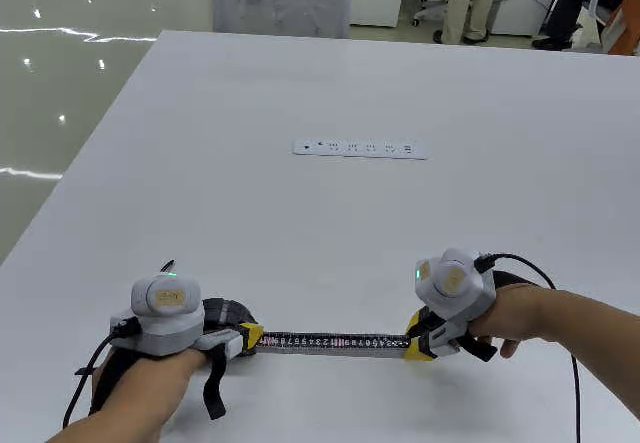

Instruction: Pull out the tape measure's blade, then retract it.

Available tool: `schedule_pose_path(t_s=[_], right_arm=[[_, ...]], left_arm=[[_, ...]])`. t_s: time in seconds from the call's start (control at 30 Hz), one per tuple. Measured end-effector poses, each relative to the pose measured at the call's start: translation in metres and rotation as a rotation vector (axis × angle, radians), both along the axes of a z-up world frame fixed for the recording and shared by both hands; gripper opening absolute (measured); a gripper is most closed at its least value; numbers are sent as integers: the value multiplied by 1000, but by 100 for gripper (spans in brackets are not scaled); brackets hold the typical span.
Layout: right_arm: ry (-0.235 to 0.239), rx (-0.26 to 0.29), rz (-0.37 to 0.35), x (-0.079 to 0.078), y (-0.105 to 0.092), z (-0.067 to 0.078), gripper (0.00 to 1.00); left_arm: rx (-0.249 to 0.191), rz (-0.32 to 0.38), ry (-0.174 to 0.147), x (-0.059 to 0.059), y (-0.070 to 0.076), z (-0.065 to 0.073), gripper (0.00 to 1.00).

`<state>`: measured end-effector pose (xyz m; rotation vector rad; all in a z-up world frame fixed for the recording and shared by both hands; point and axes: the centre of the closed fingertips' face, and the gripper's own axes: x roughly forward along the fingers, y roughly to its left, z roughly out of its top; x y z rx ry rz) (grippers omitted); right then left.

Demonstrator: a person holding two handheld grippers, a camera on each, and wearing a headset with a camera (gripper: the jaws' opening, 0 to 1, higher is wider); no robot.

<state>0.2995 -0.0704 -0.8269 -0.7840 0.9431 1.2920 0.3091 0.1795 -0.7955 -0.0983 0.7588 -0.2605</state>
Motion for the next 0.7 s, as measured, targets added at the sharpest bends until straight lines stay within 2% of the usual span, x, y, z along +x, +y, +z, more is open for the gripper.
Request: schedule_pose_path(t_s=[0.7], right_arm=[[-5,11,2,1,17,0,14]], left_arm=[[-4,-2,1,0,0,0,59]])
